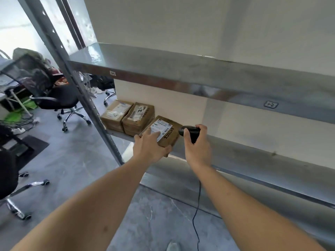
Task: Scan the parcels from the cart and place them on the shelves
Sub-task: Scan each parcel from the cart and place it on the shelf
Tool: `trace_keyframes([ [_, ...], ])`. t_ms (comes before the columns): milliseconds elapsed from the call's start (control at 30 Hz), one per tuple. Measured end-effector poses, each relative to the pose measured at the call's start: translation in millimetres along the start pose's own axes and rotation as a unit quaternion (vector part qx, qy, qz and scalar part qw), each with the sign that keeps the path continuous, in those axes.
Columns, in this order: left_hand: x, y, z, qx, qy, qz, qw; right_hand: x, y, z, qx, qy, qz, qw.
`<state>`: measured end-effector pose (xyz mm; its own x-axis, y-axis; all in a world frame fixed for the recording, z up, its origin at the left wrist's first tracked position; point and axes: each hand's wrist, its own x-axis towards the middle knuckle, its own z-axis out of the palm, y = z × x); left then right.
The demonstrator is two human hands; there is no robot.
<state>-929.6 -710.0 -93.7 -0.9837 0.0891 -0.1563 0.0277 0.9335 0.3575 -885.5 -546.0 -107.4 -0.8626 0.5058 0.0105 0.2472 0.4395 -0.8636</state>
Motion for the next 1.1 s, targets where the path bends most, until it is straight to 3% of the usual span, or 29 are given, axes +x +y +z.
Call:
trace_keyframes([
  [600,121,-40,67,0.017,-0.079,-0.024,0.996,78,16,89,-0.066,-0.002,0.067,0.996],
  [833,135,-46,84,0.173,-0.036,0.055,0.983,81,24,107,-0.071,0.015,0.090,0.993],
  [1100,157,-51,97,0.157,-0.034,0.091,0.983,82,34,118,-0.057,0.028,0.108,0.992],
])
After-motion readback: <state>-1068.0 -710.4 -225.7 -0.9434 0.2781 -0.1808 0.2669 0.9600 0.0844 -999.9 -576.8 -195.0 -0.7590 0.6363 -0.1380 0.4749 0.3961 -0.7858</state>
